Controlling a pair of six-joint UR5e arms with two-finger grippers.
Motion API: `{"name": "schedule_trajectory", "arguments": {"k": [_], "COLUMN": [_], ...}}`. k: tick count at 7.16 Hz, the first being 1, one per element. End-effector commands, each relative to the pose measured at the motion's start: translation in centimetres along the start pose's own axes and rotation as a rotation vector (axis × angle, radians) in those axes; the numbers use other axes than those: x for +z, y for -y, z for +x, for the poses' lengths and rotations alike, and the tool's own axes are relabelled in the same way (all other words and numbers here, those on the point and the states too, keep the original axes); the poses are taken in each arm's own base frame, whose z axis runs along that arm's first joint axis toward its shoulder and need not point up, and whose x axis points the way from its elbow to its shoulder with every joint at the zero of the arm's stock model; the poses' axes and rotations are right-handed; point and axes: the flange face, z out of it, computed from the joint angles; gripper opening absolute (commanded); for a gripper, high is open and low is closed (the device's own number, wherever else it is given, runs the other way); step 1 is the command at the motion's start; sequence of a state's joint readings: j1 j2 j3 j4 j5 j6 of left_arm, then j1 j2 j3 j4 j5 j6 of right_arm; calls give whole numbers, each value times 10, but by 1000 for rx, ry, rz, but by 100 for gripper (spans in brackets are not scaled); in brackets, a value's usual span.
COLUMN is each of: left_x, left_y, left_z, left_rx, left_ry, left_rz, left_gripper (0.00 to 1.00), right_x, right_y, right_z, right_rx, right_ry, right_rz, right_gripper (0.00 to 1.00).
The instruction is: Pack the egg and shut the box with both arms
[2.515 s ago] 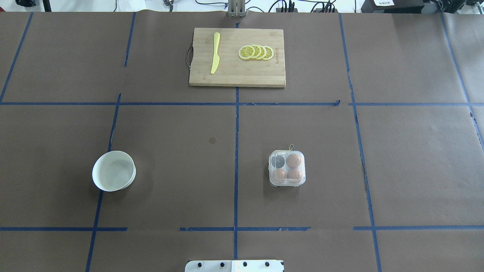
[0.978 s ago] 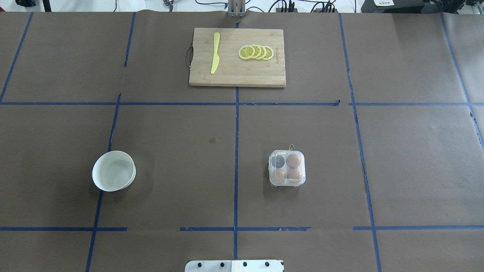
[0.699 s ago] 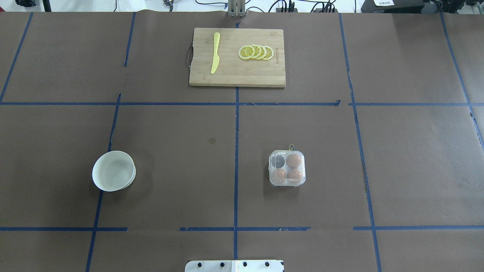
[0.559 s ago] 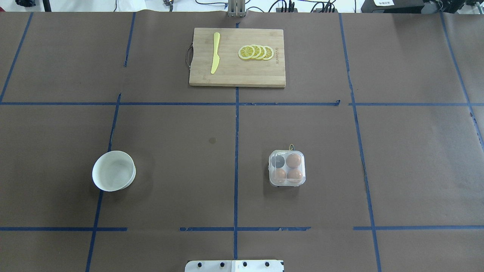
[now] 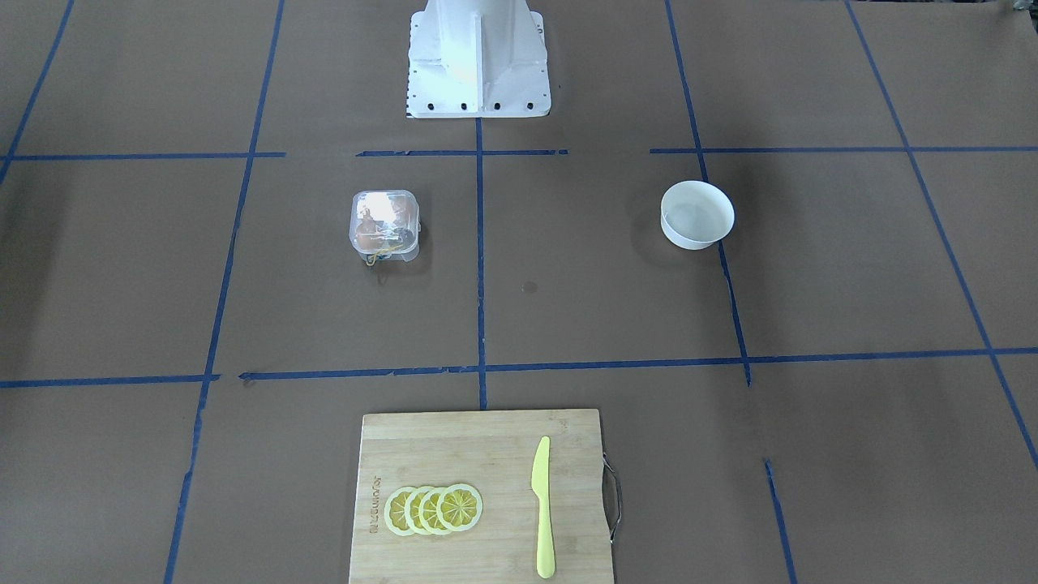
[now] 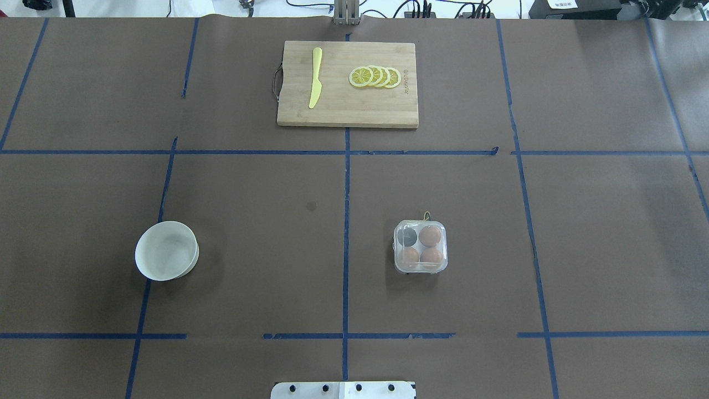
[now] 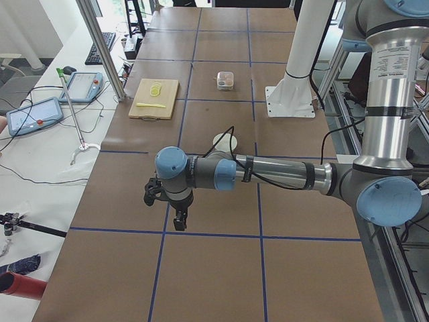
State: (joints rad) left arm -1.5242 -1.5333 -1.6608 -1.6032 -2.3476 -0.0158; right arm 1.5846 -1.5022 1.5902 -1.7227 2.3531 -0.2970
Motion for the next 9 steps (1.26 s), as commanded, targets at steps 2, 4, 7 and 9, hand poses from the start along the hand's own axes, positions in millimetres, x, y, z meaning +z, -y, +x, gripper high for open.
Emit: {"name": "schedule_trajectory", "arguments": {"k": [2, 4, 7, 9], "left_x": [-1, -6, -5, -18], "left_y": [-4, 4, 3, 25], "left_z": [1, 5, -2, 9], "left_rx": [27, 32, 102, 87], "left_ry": [2, 3, 34, 46], "left_rz": [31, 36, 34, -28], "left_gripper": [100, 100, 100, 100], "right_x": [2, 2, 1, 1], "right_y": [-1, -1, -1, -1], "right_z": [2, 2, 1, 1], "right_rx": [4, 4, 3, 3], "right_ry": [0, 0, -1, -1], "right_rz": [-4, -4, -3, -3], "right_gripper": [100, 100, 100, 100]}}
